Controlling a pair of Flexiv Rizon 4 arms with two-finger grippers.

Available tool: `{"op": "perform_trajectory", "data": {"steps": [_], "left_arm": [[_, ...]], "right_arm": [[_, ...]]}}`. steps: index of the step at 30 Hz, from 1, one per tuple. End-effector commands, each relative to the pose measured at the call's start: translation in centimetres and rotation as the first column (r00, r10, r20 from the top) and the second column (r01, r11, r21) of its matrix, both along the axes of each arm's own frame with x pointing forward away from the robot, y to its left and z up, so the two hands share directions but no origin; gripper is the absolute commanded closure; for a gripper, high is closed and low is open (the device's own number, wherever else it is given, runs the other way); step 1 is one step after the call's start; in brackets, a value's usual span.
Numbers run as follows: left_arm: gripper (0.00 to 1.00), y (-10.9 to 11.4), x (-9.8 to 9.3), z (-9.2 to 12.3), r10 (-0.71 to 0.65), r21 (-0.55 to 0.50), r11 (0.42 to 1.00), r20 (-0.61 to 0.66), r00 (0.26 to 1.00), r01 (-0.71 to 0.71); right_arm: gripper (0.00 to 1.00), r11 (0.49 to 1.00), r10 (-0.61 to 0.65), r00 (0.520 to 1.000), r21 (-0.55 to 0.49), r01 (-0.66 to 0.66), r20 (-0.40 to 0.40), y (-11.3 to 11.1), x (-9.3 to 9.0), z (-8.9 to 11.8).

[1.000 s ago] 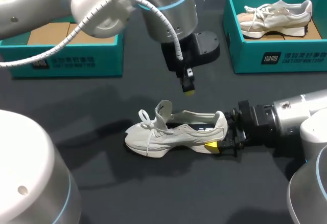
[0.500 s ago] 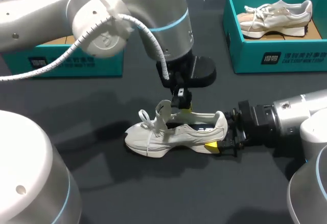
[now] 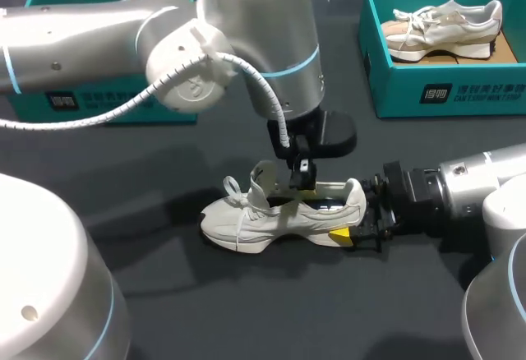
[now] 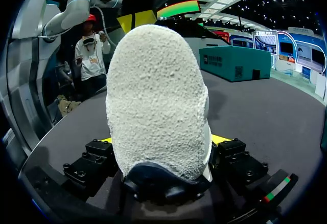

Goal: Take the shoe out of the shoebox, open the shoe tongue, remove and reinsert the insole, then place the shoe into the shoebox

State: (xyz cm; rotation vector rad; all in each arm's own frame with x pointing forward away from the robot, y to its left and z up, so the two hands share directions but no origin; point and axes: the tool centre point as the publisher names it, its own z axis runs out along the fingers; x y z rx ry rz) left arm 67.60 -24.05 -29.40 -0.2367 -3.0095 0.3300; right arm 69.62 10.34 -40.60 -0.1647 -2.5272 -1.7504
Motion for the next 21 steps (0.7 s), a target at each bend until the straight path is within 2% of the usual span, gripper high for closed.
{"op": "perform_trajectory", "data": {"steps": [1, 12, 21], "left_arm": [[1.0, -0.4, 0.2, -0.4, 0.001, -0.001, 1.0, -0.013, 1.0, -0.001], [1.0, -2.7, 1.2, -3.1, 0.049, 0.016, 0.999, -0.063, 0.997, -0.048], [1.0, -2.4, 1.1, -5.5, 0.074, 0.046, 0.996, -0.096, 0.993, -0.07]], "right_arm": [[1.0, 1.0, -0.001, 1.0, -0.005, 0.001, -0.001, 0.1, 0.1, -0.1], [1.0, 1.0, -0.001, 1.0, -0.005, 0.001, -0.001, 0.1, 0.1, -0.1], [1.0, 1.0, -0.001, 1.0, -0.005, 0.001, -0.001, 0.1, 0.1, -0.1]]}}
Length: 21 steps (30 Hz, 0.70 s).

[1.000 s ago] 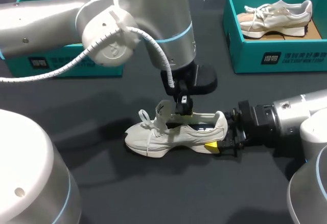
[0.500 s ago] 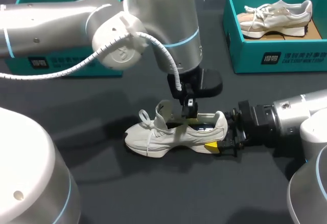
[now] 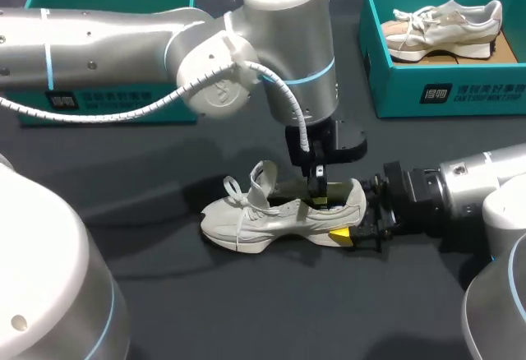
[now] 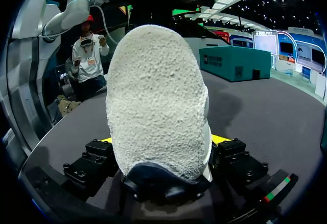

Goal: Take the shoe out of the shoebox, open the shoe tongue, remove and reinsert the insole, then place the shoe into the shoebox

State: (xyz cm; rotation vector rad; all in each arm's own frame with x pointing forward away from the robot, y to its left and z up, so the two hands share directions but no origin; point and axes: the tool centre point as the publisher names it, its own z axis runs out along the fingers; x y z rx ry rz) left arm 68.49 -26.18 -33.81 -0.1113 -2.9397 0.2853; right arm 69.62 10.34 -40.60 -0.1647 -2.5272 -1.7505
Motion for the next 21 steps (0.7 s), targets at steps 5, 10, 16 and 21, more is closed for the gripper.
{"op": "perform_trajectory", "data": {"steps": [5, 10, 16, 21], "left_arm": [[1.0, 0.6, 0.0, -2.2, 0.018, 0.025, 1.0, -0.047, 0.999, -0.017], [1.0, 1.7, -0.8, -2.9, 0.02, 0.05, 0.999, -0.054, 0.998, -0.017], [1.0, 3.0, -1.5, -3.2, 0.007, 0.074, 0.997, -0.052, 0.999, -0.003], [1.0, 3.4, -1.8, -3.8, -0.001, 0.097, 0.995, -0.016, 1.0, 0.003]], "right_arm": [[1.0, 1.0, -0.001, 1.0, -0.005, 0.001, -0.001, 0.1, 0.1, -0.1], [1.0, 1.0, -0.001, 1.0, -0.005, 0.001, -0.001, 0.1, 0.1, -0.1], [1.0, 1.0, -0.001, 1.0, -0.005, 0.001, -0.001, 0.1, 0.1, -0.1], [1.0, 1.0, -0.001, 1.0, -0.005, 0.001, -0.001, 0.1, 0.1, -0.1]]}}
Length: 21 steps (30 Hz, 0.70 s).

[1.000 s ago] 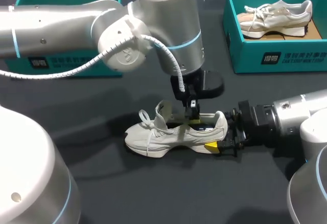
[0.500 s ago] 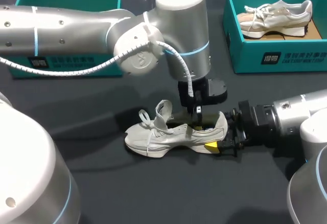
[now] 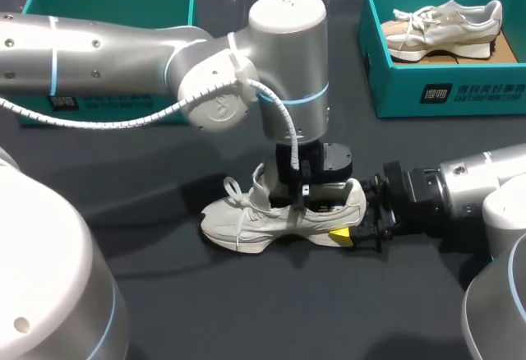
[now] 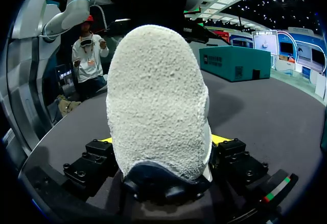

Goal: Take the shoe out of the shoebox, open the shoe tongue, remove and reinsert the insole, then place the shoe into the shoebox

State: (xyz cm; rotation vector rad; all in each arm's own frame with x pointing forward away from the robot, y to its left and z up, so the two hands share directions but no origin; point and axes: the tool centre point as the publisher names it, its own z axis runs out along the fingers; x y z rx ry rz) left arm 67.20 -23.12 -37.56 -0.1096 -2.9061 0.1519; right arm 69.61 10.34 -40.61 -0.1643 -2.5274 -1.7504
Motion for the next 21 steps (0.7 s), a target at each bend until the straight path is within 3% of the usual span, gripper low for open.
{"op": "perform_trajectory", "data": {"steps": [1, 9, 12, 21], "left_arm": [[1.0, 0.3, -0.4, -0.3, 0.014, 0.011, 1.0, 0.021, 1.0, -0.014], [0.64, 0.2, 0.0, -1.4, 0.014, 0.041, 0.999, 0.058, 0.998, -0.016], [0.57, 0.1, 0.2, -2.1, 0.01, 0.052, 0.999, 0.077, 0.997, -0.014], [0.54, -0.4, 1.4, -5.0, -0.007, 0.101, 0.995, 0.181, 0.984, -0.011]], "right_arm": [[1.0, 1.0, -0.001, 1.0, -0.005, 0.001, -0.001, 0.1, 0.1, -0.1], [1.0, 1.0, -0.001, 1.0, -0.005, 0.001, -0.001, 0.1, 0.1, -0.1], [1.0, 1.0, -0.001, 1.0, -0.005, 0.001, -0.001, 0.1, 0.1, -0.1], [1.0, 1.0, -0.001, 1.0, -0.005, 0.001, -0.001, 0.1, 0.1, -0.1]]}}
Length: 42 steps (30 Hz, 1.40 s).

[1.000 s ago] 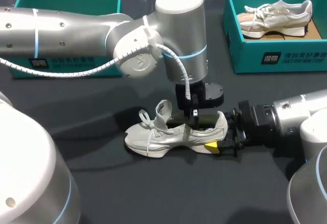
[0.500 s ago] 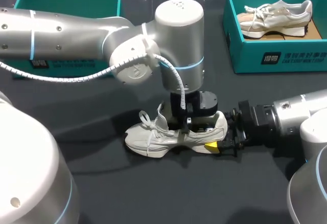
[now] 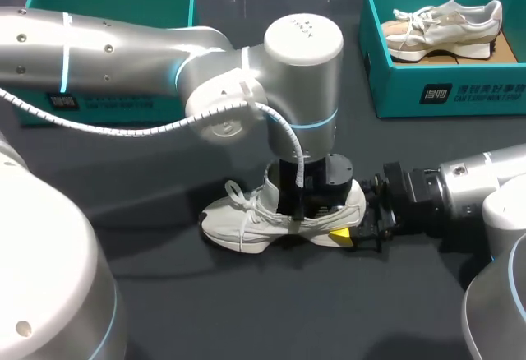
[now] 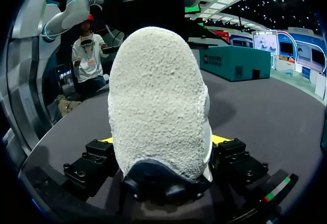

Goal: Take the shoe out of the shoebox, open the shoe tongue, remove and reinsert the insole, then place the shoe into the shoebox

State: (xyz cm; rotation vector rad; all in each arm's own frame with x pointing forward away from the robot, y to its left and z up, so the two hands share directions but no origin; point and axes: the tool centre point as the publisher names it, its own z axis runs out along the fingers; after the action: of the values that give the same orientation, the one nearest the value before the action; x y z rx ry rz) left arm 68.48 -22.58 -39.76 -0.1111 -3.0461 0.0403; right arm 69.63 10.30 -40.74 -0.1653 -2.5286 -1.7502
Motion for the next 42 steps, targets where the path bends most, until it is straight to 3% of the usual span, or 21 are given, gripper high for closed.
{"op": "perform_trajectory", "data": {"steps": [1, 6, 11, 22, 32, 42], "left_arm": [[0.55, -1.0, 0.2, -3.1, 0.001, 0.033, 0.999, 0.056, 0.998, -0.003], [0.65, -0.9, 1.1, -4.2, 0.007, 0.066, 0.998, 0.103, 0.995, -0.013], [1.0, -0.5, 1.9, -4.5, 0.027, 0.077, 0.996, 0.107, 0.994, -0.036], [1.0, 0.3, 1.5, -3.0, 0.031, 0.008, 0.999, 0.061, 0.998, -0.032], [1.0, 1.7, -0.3, 1.0, 0.028, -0.222, 0.974, -0.058, 0.998, -0.04], [1.0, 2.3, -0.3, 3.1, 0.041, -0.395, 0.914, -0.152, 0.987, -0.099]], "right_arm": [[1.0, 1.0, 0.0, 1.0, -0.004, 0.0, -0.001, 0.2, 0.1, 0.0], [1.0, 1.0, 0.0, 1.0, -0.004, 0.0, -0.001, 0.2, 0.1, 0.0], [1.0, 1.0, 0.0, 1.0, -0.004, 0.0, -0.001, 0.2, 0.1, 0.0], [1.0, 1.0, 0.0, 1.0, -0.004, 0.0, -0.001, 0.2, 0.1, 0.0], [1.0, 1.0, 0.0, 1.0, -0.004, 0.0, -0.001, 0.2, 0.1, 0.0], [1.0, 1.0, 0.0, 1.0, -0.004, 0.0, -0.001, 0.2, 0.1, 0.0]]}}
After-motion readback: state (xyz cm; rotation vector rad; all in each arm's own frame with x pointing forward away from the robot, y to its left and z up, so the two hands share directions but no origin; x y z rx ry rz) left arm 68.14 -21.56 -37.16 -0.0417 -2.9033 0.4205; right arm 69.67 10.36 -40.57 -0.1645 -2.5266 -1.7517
